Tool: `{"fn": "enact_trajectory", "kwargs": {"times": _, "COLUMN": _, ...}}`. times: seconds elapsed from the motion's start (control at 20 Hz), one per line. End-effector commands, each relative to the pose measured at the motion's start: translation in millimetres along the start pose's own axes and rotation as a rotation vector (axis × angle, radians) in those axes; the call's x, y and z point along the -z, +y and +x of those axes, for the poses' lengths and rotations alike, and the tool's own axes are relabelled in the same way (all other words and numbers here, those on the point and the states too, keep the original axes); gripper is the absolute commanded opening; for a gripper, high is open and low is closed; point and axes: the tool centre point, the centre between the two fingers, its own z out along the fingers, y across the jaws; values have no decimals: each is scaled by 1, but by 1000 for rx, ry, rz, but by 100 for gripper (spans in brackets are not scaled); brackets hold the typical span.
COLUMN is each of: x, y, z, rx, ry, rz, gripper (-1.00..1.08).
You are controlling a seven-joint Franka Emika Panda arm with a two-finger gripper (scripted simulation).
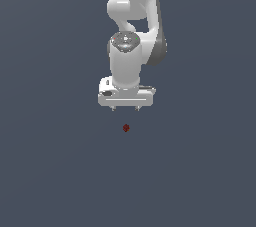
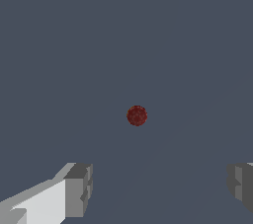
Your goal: Pick up the object and move it to a goal position.
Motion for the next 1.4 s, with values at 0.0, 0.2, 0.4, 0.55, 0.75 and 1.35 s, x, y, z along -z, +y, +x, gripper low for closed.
{"fn": "enact_trajectory", "kwargs": {"times": 0.0, "x": 0, "y": 0, "z": 0, "rx": 0, "ry": 0, "rz": 0, "gripper": 100}}
{"fn": "enact_trajectory", "kwargs": {"times": 0.2, "x": 2, "y": 2, "z": 3, "rx": 13, "ry": 8, "rz": -6, "gripper": 100}}
{"fn": "enact_trajectory", "kwargs": {"times": 0.4, "x": 9, "y": 7, "z": 8, "rx": 42, "ry": 24, "rz": -21, "gripper": 100}}
{"fn": "enact_trajectory", "kwargs": {"times": 0.55, "x": 13, "y": 8, "z": 9, "rx": 48, "ry": 29, "rz": -25, "gripper": 100}}
{"fn": "enact_trajectory", "kwargs": {"times": 0.75, "x": 9, "y": 7, "z": 9, "rx": 46, "ry": 26, "rz": -22, "gripper": 100}}
{"fn": "enact_trajectory", "kwargs": {"times": 1.35, "x": -60, "y": 2, "z": 16, "rx": 44, "ry": 10, "rz": 0, "gripper": 100}}
